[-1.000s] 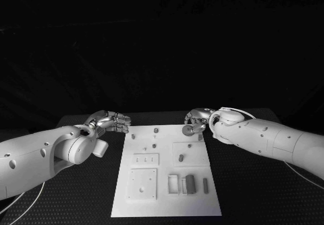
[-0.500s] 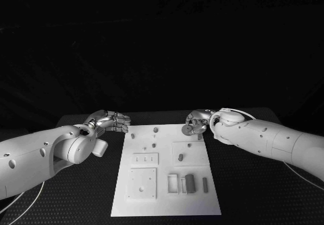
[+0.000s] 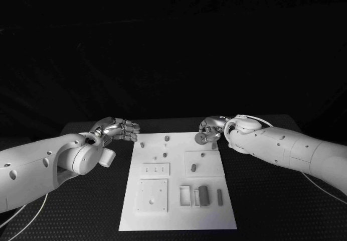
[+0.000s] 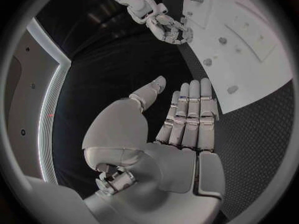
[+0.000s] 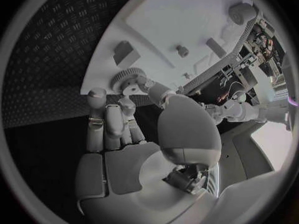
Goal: Assemble the parts on the task board
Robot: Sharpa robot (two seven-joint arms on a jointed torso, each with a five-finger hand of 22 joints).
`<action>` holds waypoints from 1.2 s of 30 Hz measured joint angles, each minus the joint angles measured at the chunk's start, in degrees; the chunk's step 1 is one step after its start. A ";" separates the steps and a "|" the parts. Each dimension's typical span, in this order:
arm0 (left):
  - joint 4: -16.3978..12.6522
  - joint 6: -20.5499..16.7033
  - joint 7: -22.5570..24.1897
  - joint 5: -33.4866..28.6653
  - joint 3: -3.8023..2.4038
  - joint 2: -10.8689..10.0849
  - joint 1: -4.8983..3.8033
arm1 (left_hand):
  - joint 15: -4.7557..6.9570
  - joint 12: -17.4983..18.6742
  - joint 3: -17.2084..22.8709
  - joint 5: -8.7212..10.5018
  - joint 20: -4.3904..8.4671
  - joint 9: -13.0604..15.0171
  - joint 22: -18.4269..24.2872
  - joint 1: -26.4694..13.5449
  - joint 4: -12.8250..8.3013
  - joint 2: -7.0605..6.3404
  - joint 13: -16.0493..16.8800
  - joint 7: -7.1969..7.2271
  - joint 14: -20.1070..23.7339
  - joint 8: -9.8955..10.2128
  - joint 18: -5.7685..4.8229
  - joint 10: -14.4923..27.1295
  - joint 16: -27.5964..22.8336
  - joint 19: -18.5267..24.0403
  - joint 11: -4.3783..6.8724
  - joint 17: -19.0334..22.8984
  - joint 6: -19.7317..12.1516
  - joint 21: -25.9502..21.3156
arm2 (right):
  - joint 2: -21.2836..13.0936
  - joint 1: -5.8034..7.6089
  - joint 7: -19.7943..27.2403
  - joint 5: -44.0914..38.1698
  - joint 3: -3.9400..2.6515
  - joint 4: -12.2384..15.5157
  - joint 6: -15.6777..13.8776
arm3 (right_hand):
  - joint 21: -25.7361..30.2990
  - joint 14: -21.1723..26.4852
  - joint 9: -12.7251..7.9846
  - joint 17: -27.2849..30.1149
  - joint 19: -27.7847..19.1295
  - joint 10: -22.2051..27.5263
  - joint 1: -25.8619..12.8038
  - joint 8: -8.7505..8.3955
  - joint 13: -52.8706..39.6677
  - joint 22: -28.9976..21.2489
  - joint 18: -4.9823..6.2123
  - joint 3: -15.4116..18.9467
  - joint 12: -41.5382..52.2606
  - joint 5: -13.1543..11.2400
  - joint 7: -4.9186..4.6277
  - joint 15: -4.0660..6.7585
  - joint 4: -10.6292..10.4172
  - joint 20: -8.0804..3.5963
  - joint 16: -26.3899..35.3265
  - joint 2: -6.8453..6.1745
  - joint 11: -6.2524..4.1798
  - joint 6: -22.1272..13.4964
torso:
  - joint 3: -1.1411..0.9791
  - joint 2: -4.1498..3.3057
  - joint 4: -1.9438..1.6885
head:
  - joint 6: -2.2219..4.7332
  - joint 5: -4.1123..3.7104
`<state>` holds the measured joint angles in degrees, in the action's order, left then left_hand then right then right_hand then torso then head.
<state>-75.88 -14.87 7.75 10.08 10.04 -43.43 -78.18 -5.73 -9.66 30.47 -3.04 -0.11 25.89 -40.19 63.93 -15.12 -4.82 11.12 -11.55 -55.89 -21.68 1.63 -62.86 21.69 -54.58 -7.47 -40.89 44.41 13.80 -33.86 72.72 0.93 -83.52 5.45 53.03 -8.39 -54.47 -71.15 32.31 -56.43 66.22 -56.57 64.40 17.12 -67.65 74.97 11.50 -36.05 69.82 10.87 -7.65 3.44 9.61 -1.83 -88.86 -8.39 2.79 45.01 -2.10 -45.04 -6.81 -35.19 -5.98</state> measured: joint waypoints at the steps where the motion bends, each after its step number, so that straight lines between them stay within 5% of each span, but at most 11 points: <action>1: 0.01 0.01 -0.01 0.00 0.00 0.00 0.00 | 0.00 0.00 0.00 0.00 0.00 0.00 0.00 0.00 0.00 0.00 0.00 0.00 0.00 0.00 -0.01 0.00 0.00 0.00 0.00 0.00 0.00 0.00 | 0.02 -0.03 0.08 -0.09 -0.02 -0.05 0.00 | 0.00 -0.12 0.13 0.00 -0.03 0.11 0.00 0.26 0.15 0.00 0.00 0.09 0.05 0.00 0.00 0.12 0.64 -0.03 0.04 0.57 -0.11 0.00 | 0.00 0.00 0.00 | -0.04 -0.02; 9: 0.04 0.04 -0.02 0.00 0.00 -0.02 0.00 | 0.00 0.00 0.00 0.00 0.00 0.00 0.01 0.00 0.00 0.00 0.00 0.00 0.00 0.00 -0.02 0.00 -0.19 0.00 0.00 -0.03 0.00 -0.10 | 0.40 -0.29 0.23 -1.84 -0.13 -0.20 -0.62 | 0.00 -0.36 0.51 -0.35 -0.24 -0.34 0.00 0.90 0.90 0.00 0.01 0.15 0.28 0.00 0.37 0.99 2.48 -0.23 0.24 1.33 -0.79 0.37 | 0.00 0.00 0.00 | -0.17 -0.09; 19: 0.14 0.61 -0.22 0.01 0.00 -0.08 0.01 | 0.00 0.22 -0.18 0.00 0.00 -0.06 -0.05 -0.62 0.18 -0.16 0.06 0.00 0.00 0.00 -0.04 0.00 -0.22 0.00 0.00 -0.14 0.00 -0.22 | 0.49 -1.29 0.22 -4.98 -0.42 -0.01 -3.32 | 0.00 -0.52 0.43 -0.50 -0.25 -0.46 -0.31 1.04 1.24 0.00 0.05 0.14 0.29 0.00 0.43 1.15 2.49 -0.24 0.46 0.06 -1.08 0.43 | -0.03 0.02 -0.01 | -0.44 -0.16; 36: 0.09 0.87 -0.42 0.05 0.00 -0.15 0.02 | 0.00 0.22 -0.18 0.00 0.00 -0.11 -0.10 -0.61 0.18 -0.15 0.11 0.21 0.00 0.00 -0.06 0.00 -0.44 0.00 0.00 -0.24 -0.21 -0.22 | 0.24 -1.83 -0.10 -7.42 -0.18 1.17 -6.34 | 0.00 -1.11 0.42 -1.13 0.02 -0.67 -0.89 0.66 1.80 0.00 0.10 -0.34 0.51 0.01 0.47 1.73 2.33 -0.44 0.46 0.70 -1.67 0.47 | 0.01 0.01 0.00 | -0.28 -0.09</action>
<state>-75.79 -13.99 7.33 10.12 10.04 -43.58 -78.16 -5.73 -9.44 30.29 -3.04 -0.11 25.79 -40.29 63.31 -14.94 -4.98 11.22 -11.34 -55.89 -21.68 1.57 -62.86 21.24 -54.58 -7.47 -41.13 44.20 13.58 -33.62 70.90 0.83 -90.94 5.27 54.20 -14.73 -54.47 -72.26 32.73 -57.56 66.24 -57.24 63.51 17.78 -65.85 74.96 11.60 -36.39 70.32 10.87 -7.18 5.17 11.94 -2.27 -88.40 -7.68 1.12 45.47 -2.09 -45.03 -6.81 -35.47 -6.06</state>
